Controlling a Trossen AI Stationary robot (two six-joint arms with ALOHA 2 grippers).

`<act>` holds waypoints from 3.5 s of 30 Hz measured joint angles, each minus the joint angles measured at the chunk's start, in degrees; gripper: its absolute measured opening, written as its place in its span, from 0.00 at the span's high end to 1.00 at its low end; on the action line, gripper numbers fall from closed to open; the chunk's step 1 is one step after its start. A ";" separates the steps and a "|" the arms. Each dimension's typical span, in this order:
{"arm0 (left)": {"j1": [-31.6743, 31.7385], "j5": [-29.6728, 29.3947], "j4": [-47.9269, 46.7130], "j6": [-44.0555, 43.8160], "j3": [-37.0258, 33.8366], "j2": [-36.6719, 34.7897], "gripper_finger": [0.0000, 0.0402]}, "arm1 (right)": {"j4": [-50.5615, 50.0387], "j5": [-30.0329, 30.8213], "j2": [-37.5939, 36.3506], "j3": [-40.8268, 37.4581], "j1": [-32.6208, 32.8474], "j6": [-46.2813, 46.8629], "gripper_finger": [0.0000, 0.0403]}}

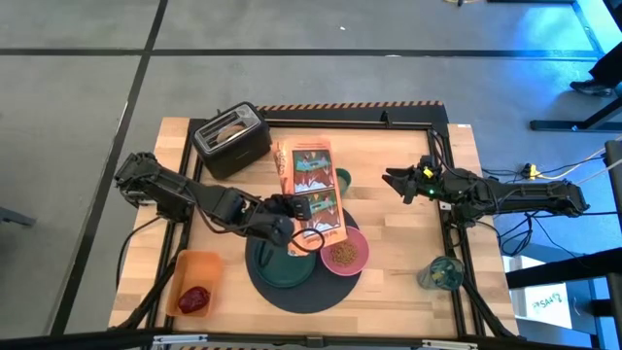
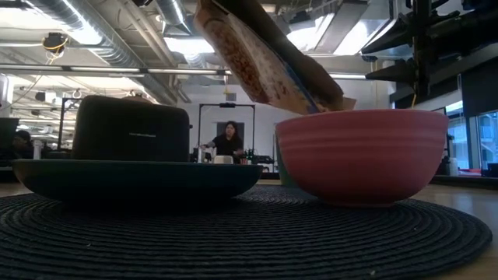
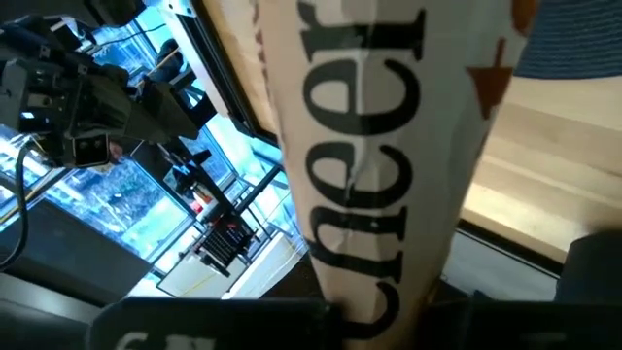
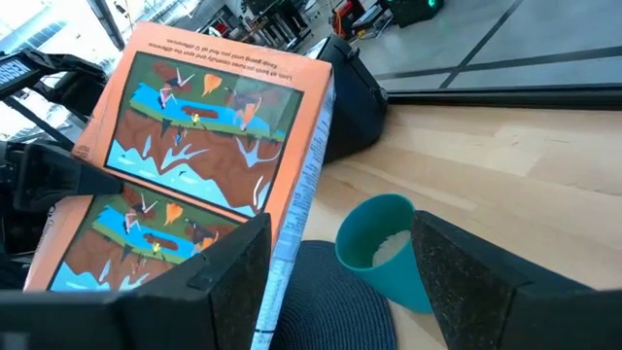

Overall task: Arrange a breakfast setting
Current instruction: Pour the cereal from the cereal box into the pink bowl on the placemat

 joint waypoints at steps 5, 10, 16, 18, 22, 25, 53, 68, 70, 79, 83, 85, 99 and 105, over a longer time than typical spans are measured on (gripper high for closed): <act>0.13 0.47 -0.18 -1.34 0.00 -0.02 0.98 | -0.22 -0.02 0.00 0.00 0.00 -0.02 0.41; 0.07 -0.87 0.13 0.47 0.00 -0.02 0.98 | -0.28 -0.02 0.00 0.00 0.00 -0.02 0.41; -0.46 -2.01 0.58 2.21 0.00 -0.07 0.98 | -0.45 -0.01 0.00 0.00 -0.02 -0.08 0.41; -0.42 -2.17 0.93 2.49 0.00 -0.07 0.98 | -0.64 -0.02 0.00 0.00 -0.02 -0.08 0.41; -0.63 -2.59 0.83 2.73 0.00 -0.07 0.98 | -0.73 0.00 0.00 0.00 -0.02 -0.08 0.41; -0.82 -2.99 0.74 5.05 0.00 -0.07 0.98 | -0.74 0.00 0.00 0.00 -0.02 -0.08 0.41; -2.64 -6.01 3.44 5.95 0.00 -0.04 0.98 | -0.70 0.20 0.00 0.00 -0.02 -0.13 0.41; -2.36 2.17 0.07 -10.08 0.00 -0.04 0.98 | -0.68 -0.31 -0.02 0.00 -0.02 -0.15 0.41; -2.12 3.43 -1.24 -12.84 0.00 -0.04 0.98 | -0.68 -0.43 0.00 0.00 -0.02 -0.15 0.41; -0.99 6.75 -3.83 -23.25 -0.02 -0.04 0.98 | -0.68 -0.88 -0.02 0.00 -0.02 -0.20 0.41; -0.23 8.78 -4.29 -27.44 -0.02 -0.04 0.98 | -0.63 -1.18 0.00 0.00 0.00 -0.19 0.41; 0.08 9.75 -4.54 -29.27 -0.02 -0.04 0.98 | -0.42 -1.48 0.00 0.00 0.00 -0.19 0.41; 2.71 16.53 -6.32 -42.65 -0.04 -2.43 0.98 | 5.40 -1.53 -0.02 0.00 0.00 -0.33 0.41; 3.95 18.14 -6.40 -47.17 -0.04 -6.07 0.98 | 10.99 -3.46 0.00 -0.02 0.00 -3.90 0.41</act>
